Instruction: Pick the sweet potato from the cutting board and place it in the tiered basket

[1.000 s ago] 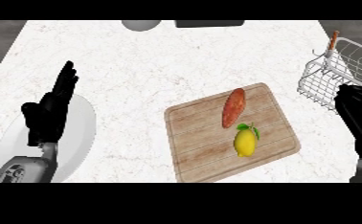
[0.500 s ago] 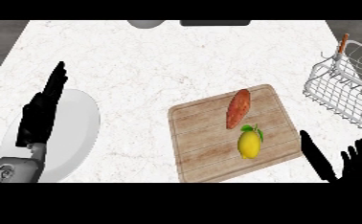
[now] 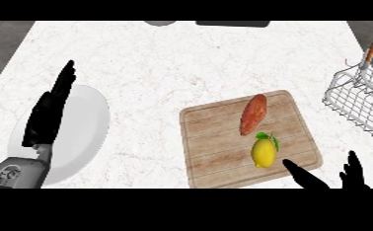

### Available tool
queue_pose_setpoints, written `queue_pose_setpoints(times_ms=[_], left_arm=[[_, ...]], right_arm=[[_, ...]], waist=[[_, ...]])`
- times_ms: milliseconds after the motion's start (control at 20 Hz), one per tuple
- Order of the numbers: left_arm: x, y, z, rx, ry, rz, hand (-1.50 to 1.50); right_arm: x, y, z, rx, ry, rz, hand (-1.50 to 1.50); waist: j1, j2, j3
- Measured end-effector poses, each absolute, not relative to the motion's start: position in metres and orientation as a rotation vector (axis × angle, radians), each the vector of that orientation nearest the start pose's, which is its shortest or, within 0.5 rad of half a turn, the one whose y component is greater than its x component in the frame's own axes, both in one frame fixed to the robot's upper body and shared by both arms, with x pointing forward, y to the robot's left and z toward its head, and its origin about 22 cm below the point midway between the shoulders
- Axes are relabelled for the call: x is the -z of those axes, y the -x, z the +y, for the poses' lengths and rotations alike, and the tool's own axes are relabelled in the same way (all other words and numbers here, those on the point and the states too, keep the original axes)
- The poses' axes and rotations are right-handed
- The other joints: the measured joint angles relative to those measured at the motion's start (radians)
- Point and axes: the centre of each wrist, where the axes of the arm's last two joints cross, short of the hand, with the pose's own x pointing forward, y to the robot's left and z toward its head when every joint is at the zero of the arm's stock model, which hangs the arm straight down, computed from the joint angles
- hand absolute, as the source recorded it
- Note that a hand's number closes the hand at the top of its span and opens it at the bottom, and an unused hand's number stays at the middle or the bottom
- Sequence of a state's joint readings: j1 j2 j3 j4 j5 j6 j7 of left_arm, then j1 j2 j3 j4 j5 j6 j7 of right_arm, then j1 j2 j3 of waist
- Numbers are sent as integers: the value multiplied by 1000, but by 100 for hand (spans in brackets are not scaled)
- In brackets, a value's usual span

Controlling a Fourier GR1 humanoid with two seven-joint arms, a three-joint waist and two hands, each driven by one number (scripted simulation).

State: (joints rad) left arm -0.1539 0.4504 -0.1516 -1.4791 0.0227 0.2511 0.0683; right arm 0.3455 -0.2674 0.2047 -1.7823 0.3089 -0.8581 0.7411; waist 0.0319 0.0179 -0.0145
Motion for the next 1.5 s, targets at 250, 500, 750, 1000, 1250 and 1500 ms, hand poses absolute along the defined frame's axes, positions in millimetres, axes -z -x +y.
queue_pose_setpoints(times_ms=[250,500,750,1000,1250,1500], left_arm=[[-43,-281,284,272,-412,-1561,0],[-40,-282,282,272,-409,-1561,0],[-39,-284,285,262,-417,-1551,0],[-42,-288,291,254,-420,-1552,0],[-34,-284,290,245,-424,-1539,0],[-34,-286,294,240,-430,-1535,0]], right_arm=[[-29,-179,-268,336,788,-793,-150],[-59,-209,-265,262,774,-756,-150],[-63,-234,-254,234,723,-709,-150],[-55,-256,-244,209,697,-663,-150],[-49,-274,-225,174,682,-642,-150],[-44,-286,-208,122,698,-623,-150]], waist=[[12,-1,1],[15,-6,4],[7,-8,6],[-2,-11,7],[-10,-15,8],[-22,-19,8]])
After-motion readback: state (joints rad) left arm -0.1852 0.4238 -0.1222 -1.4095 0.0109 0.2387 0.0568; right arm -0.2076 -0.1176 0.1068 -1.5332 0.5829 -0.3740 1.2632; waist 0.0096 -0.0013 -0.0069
